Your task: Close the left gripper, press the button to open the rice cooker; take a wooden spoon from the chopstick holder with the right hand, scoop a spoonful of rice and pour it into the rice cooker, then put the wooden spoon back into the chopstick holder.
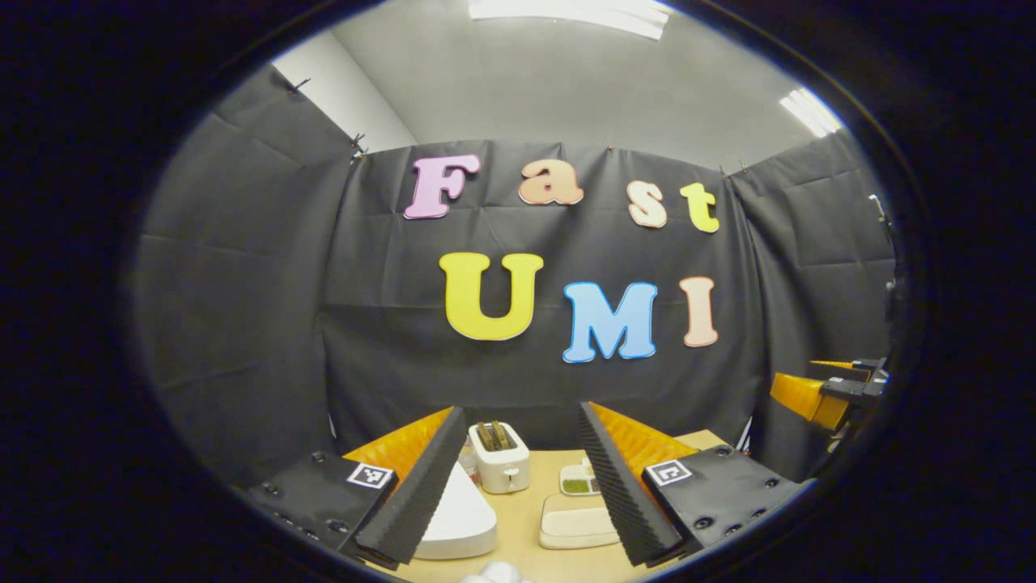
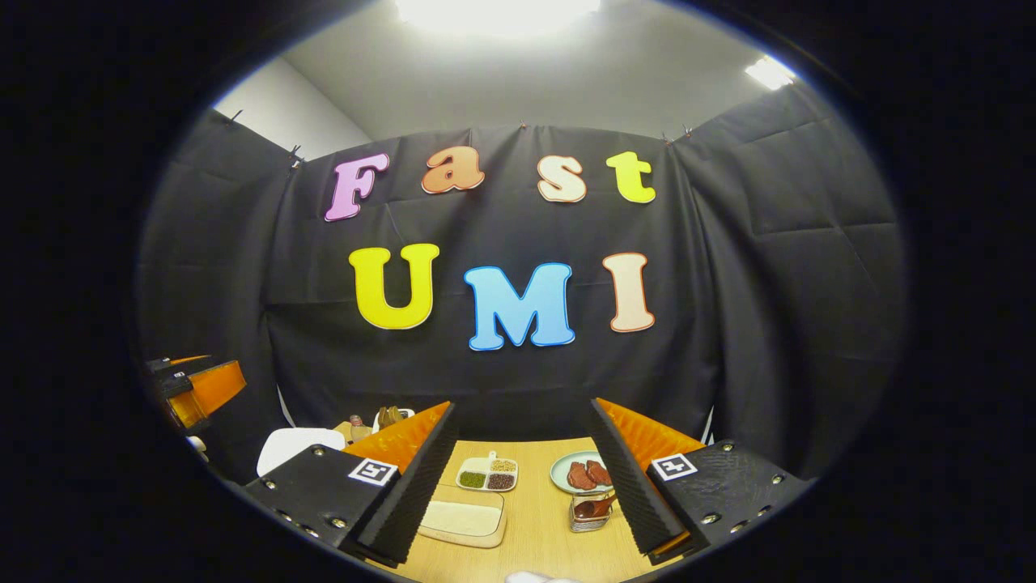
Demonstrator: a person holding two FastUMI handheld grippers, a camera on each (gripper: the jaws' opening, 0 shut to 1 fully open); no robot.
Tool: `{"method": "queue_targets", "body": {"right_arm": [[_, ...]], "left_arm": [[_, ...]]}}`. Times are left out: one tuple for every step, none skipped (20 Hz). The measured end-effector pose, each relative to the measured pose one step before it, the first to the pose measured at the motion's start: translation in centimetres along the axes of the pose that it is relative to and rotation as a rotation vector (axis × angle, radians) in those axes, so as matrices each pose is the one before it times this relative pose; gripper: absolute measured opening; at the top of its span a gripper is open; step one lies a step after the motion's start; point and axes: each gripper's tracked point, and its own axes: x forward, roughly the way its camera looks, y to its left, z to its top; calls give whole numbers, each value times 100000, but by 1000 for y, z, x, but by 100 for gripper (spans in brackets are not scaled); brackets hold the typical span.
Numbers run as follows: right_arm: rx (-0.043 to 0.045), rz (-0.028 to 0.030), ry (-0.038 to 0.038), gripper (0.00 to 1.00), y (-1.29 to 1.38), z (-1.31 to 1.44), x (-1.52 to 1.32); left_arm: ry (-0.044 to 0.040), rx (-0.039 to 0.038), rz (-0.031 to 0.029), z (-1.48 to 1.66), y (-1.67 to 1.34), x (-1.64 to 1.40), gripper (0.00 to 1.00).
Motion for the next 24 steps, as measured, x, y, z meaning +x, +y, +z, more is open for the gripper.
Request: {"method": "queue_targets", "body": {"right_arm": [[633,695,-4,98,265,98,-58],[232,-195,370,98,-114,-142,-22],[-449,-354,-255,98,-80,80,26],[-530,-297,95,98,-28,-9,-22],[-282,172,-230,98,114,34,15],[-98,19,477,98,49,-200,37],[10,89,192,98,43,-101,-19],[236,-236,551,100,-75,-162,45],[278,171,179,98,0,-54,46],[211,-354,-12,98,-95,80,-24],[2,59,193,98,-92,7,-31],[-28,-201,-163,98,5,-17,-29],[-115,-133,52,98,-31,77,59],[82,-206,-100,98,-125,-9,65],[300,210,68,98,-11,64,91],[474,47,-229,98,91,68,-48],[106,71,-82,98,-6,69,17],[-228,-218,62,98,-81,1,11],[22,309,-77,98,78,98,-44],[93,95,-77,98,26,31,-6],[-119,104,-219,98,42,77,2],[-274,-114,-125,98,-60,32,4],[-165,-92,-381,98,-18,87,-15],[-166,-97,-174,98,-37,6,45]], "left_arm": [[317,169,227,-57,57,62,98],[-19,176,116,30,76,147,98],[329,-113,13,-121,-47,23,98],[30,-187,-71,68,-6,36,98],[-255,25,-42,146,44,-24,96],[19,154,-53,153,3,-23,98],[-378,159,-383,147,-113,34,98],[-40,502,-50,79,-49,-11,98],[-232,323,-200,37,-40,9,98],[-444,324,6,183,-49,0,98],[-224,203,-22,154,39,-9,98],[-882,170,-266,317,-164,149,98],[-42,250,80,-61,-3,-124,96],[-384,416,-249,65,-37,10,98],[-217,290,-253,-30,-141,-38,98],[-80,-111,-364,-1,-67,-21,98],[-59,-234,-197,21,-87,-26,98],[50,-32,94,173,-21,200,98],[-56,223,353,-32,147,107,98],[121,53,-26,21,9,52,98],[-69,-79,207,-82,46,-26,98],[279,-167,-37,-22,46,23,98],[336,-245,-28,-233,-28,153,97],[372,-115,-128,-95,-24,43,98]]}}
